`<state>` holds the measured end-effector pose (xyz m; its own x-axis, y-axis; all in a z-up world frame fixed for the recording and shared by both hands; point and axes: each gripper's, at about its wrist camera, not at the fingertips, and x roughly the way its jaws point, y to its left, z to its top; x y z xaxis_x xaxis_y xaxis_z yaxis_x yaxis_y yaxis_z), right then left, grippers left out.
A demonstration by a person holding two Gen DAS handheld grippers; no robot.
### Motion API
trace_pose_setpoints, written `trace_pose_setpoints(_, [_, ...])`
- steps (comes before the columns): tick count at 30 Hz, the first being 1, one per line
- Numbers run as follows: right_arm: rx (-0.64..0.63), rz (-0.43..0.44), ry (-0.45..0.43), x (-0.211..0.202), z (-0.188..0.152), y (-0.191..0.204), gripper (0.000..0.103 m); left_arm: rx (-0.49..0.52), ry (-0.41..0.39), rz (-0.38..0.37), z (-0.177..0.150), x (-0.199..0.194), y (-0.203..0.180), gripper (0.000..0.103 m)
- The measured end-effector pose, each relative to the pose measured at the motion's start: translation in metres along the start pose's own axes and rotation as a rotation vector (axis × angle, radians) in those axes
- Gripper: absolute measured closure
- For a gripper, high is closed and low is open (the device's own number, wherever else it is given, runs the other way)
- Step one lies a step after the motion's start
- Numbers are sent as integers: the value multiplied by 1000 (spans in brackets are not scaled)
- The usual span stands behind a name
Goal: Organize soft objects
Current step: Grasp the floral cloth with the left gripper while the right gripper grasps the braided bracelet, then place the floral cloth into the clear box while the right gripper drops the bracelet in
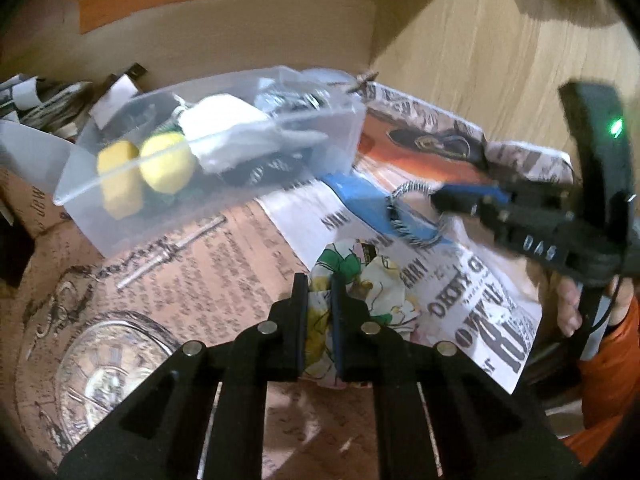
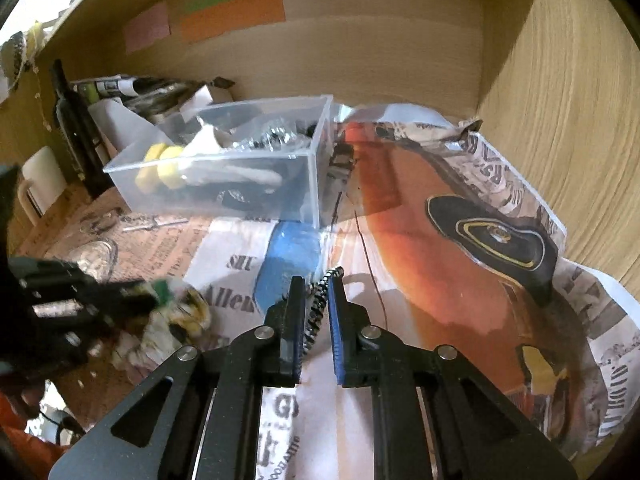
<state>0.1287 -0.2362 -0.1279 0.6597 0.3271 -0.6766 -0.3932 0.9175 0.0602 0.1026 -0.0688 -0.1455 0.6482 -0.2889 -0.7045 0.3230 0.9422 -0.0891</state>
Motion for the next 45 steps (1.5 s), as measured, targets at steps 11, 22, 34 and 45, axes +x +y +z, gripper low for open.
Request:
trace_pose_setpoints(11, [39,29,82,24,-2,-10,82,-29,-63,48,11,-18,21,93])
trace_pose_setpoints(22, [-96,-73,71,38,2,5,96,-64,-137,106,22,-39,45,93])
trace_pose_setpoints(34, [-80,-80,-98,0,29,17,97,-84,-262,196,58,-71,82,93])
trace_pose_setpoints(45, [-104,-36,-271,-20,77,30,97,-123,-296,213,89,-67,108,93])
